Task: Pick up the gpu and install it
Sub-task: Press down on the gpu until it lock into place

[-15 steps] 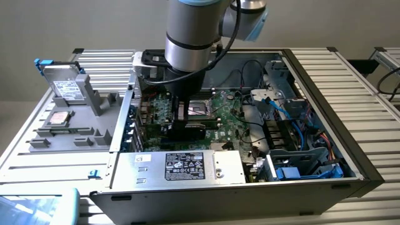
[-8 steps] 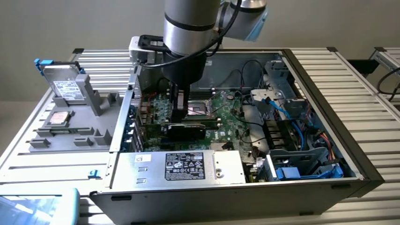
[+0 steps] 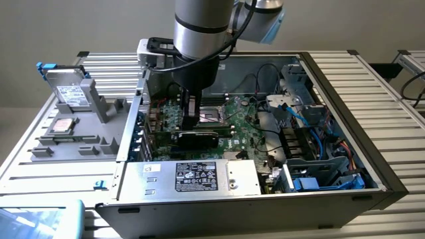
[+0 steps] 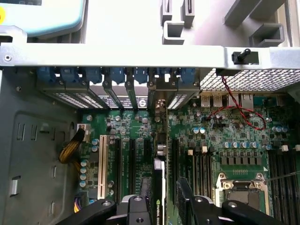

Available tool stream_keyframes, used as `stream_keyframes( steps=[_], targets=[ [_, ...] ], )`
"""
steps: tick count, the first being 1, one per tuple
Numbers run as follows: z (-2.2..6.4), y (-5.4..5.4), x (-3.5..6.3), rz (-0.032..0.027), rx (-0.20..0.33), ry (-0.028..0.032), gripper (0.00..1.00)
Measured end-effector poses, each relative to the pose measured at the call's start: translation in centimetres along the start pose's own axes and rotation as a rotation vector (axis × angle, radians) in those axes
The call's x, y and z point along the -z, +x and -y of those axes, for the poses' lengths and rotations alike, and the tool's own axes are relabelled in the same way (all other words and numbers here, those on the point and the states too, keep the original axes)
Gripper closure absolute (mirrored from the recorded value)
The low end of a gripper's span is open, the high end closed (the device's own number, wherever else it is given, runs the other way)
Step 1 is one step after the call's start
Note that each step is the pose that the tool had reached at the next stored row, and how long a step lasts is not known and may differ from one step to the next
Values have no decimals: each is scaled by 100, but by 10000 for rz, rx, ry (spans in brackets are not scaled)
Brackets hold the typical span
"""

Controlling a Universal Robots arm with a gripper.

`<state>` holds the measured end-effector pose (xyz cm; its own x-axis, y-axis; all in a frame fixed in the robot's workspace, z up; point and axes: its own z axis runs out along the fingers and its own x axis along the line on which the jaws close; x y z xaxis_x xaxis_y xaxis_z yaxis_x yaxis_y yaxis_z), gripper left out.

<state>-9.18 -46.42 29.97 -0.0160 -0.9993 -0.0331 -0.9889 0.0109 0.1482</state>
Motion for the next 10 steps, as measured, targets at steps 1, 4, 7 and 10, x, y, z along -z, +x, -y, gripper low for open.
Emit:
stream_keyframes(
  steps=[1,4,7,10],
  targets=[
    [0,0,0,0,0,0,64],
    [0,0,0,-1,0,0,66],
    [0,0,0,0,0,0,78],
    [0,0,0,0,0,0,88]
  ],
)
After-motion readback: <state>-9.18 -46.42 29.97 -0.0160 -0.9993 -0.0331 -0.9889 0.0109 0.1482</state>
